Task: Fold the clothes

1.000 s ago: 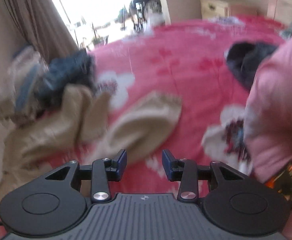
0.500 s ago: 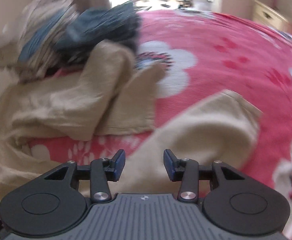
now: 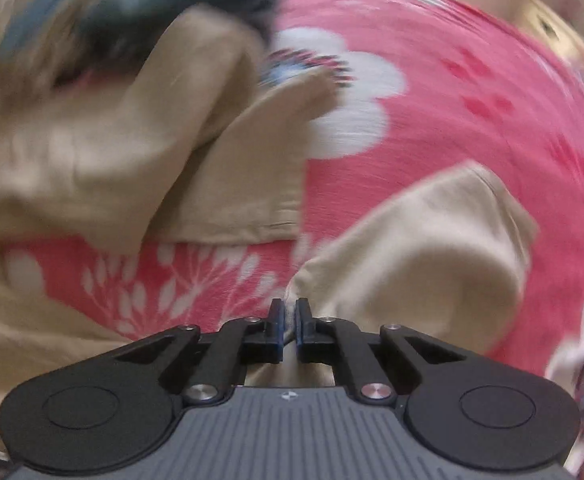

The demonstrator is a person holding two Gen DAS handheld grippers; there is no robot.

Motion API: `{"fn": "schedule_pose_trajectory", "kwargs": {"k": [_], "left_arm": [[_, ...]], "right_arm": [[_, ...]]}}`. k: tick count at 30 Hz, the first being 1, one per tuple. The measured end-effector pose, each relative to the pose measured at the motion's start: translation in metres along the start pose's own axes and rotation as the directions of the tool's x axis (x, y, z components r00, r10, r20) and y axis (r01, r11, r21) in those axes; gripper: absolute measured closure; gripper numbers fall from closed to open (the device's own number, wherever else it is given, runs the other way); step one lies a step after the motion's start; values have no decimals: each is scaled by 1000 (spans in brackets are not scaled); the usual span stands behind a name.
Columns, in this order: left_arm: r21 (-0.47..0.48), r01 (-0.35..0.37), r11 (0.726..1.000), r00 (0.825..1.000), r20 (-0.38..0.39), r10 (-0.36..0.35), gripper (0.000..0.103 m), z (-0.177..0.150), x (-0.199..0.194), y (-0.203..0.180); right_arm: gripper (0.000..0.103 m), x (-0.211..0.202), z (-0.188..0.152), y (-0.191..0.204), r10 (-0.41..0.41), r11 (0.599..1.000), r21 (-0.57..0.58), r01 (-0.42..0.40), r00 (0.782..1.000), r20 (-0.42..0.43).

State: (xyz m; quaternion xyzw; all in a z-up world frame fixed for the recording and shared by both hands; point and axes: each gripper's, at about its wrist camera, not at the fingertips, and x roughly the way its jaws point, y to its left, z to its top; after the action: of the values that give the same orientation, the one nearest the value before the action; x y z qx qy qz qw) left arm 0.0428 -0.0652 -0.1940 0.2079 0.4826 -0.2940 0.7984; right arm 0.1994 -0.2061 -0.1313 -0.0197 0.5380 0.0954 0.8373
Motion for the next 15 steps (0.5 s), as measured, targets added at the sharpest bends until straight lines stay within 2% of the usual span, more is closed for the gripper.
{"fn": "schedule_pose_trajectory", "kwargs": {"k": [3, 7, 11, 15], "left_arm": [[-24, 3, 1000, 1000, 4, -3, 76, -2, -2, 7], [-27, -2, 1000, 1000, 30, 3, 82, 0, -9, 6], [-23, 25, 999, 999, 46, -24, 82, 1, -21, 5], [-27, 38, 999, 999, -6, -38, 82, -4, -19, 4]], "right_arm": [[98, -38, -21, -34, 34, 986, 162, -42, 998, 52], [98, -79, -71, -75, 46, 936, 343, -80, 993, 106], [98, -81, -103, -94, -6, 917, 398, -23, 997, 71], [100, -82, -134, -111, -59, 895, 443, 41, 998, 27]]}}
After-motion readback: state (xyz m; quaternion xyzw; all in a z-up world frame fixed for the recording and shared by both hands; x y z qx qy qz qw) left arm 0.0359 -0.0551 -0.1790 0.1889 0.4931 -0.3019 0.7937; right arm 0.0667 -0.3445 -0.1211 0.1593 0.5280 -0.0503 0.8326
